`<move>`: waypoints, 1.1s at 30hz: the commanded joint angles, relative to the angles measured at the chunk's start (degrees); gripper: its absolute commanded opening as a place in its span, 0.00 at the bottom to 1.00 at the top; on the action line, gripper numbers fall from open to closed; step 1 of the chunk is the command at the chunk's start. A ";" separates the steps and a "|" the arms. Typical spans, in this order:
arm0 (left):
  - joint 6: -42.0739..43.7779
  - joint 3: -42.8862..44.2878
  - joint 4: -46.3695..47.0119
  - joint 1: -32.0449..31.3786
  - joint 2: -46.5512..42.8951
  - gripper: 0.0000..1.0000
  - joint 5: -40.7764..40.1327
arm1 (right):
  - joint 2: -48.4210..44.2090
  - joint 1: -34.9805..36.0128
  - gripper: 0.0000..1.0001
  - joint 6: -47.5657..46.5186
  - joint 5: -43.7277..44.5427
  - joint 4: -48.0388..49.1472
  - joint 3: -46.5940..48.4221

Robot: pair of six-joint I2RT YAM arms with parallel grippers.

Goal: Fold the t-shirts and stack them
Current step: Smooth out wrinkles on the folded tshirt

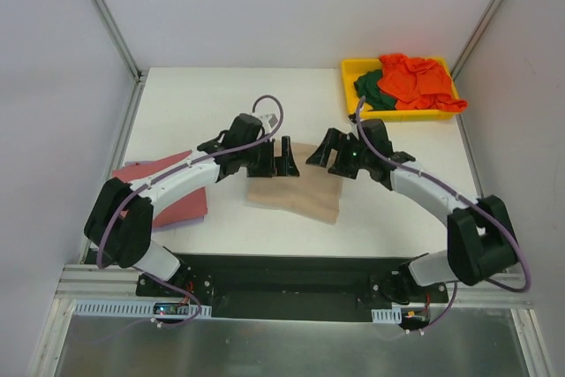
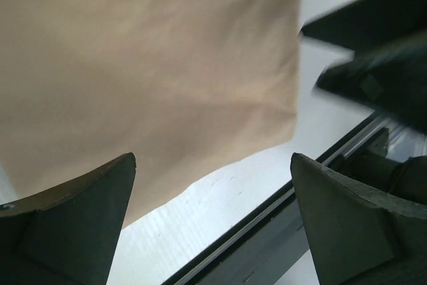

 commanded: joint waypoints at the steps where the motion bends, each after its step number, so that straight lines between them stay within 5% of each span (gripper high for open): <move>1: -2.51 -6.19 2.31 0.11 2.50 0.99 3.07 | 10.07 -3.14 0.96 2.89 0.07 9.40 7.30; 8: -4.27 -15.59 3.81 -0.59 0.93 0.99 2.29 | 25.81 -7.27 0.96 4.12 3.33 9.84 14.25; 14: -4.62 -18.85 4.25 -1.73 -2.15 0.99 0.96 | 25.57 -7.36 0.96 2.45 1.59 10.11 15.22; 20: -2.34 -18.24 3.37 -3.23 -13.55 0.99 -2.01 | 13.90 -7.89 0.96 -1.50 -1.52 6.86 13.22; 25: -2.69 -18.24 -1.63 -2.79 -22.62 0.99 -17.64 | -3.32 -10.25 0.96 -6.25 6.65 -1.57 3.12; 28: -2.43 -16.75 -2.61 -0.16 -21.41 0.99 -23.12 | -12.38 -14.11 0.96 -5.12 5.89 -2.11 -5.23; 33: -0.85 -10.70 -2.08 6.17 -8.17 0.98 -16.63 | -21.80 -18.00 0.96 -4.67 -3.43 -1.68 -13.94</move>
